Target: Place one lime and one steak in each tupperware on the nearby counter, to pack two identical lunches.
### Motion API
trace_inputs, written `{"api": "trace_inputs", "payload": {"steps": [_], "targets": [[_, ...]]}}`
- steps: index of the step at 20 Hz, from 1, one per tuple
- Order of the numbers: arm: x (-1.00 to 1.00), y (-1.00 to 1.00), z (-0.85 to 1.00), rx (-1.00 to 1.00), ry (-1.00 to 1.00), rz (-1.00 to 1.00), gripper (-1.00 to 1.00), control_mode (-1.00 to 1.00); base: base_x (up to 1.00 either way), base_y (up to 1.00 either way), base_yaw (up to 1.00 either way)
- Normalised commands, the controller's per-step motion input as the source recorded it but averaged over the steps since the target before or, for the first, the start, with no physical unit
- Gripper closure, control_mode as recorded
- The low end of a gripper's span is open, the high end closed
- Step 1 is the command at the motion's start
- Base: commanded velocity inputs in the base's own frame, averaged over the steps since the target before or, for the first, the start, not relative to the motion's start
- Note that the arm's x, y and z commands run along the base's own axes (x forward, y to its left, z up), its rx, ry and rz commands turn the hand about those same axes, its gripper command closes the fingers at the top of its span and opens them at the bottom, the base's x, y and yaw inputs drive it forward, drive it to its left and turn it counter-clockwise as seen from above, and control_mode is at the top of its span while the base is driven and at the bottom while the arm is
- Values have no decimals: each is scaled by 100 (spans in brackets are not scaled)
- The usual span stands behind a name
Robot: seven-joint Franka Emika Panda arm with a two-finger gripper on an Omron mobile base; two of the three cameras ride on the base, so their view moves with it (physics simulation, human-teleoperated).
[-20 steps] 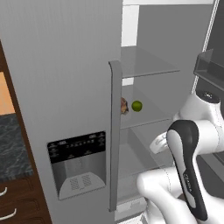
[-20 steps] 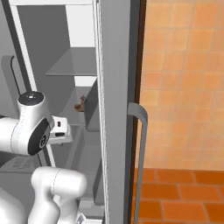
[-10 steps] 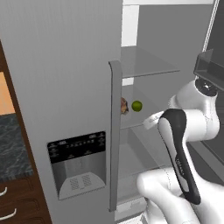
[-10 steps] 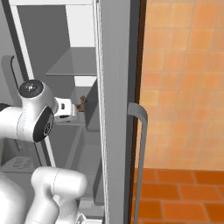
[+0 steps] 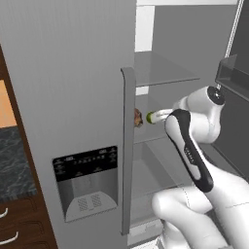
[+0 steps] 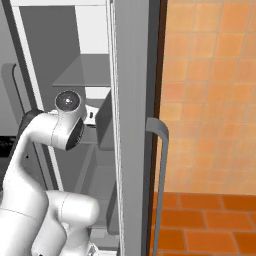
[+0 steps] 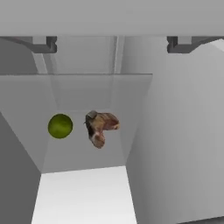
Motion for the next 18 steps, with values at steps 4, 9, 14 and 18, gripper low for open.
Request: {"api": "trace_inputs", "payload": {"steps": [4, 9, 14, 18], "targets": [[83, 1, 0, 2, -7, 6, -100, -100, 0, 0, 0], [75, 6, -15, 0, 9, 0, -100, -100, 0, 0, 0], [54, 18, -19, 0, 7, 0, -100, -100, 0, 0, 0], [57, 17, -27, 0, 1, 0, -100, -100, 0, 0, 0]]}}
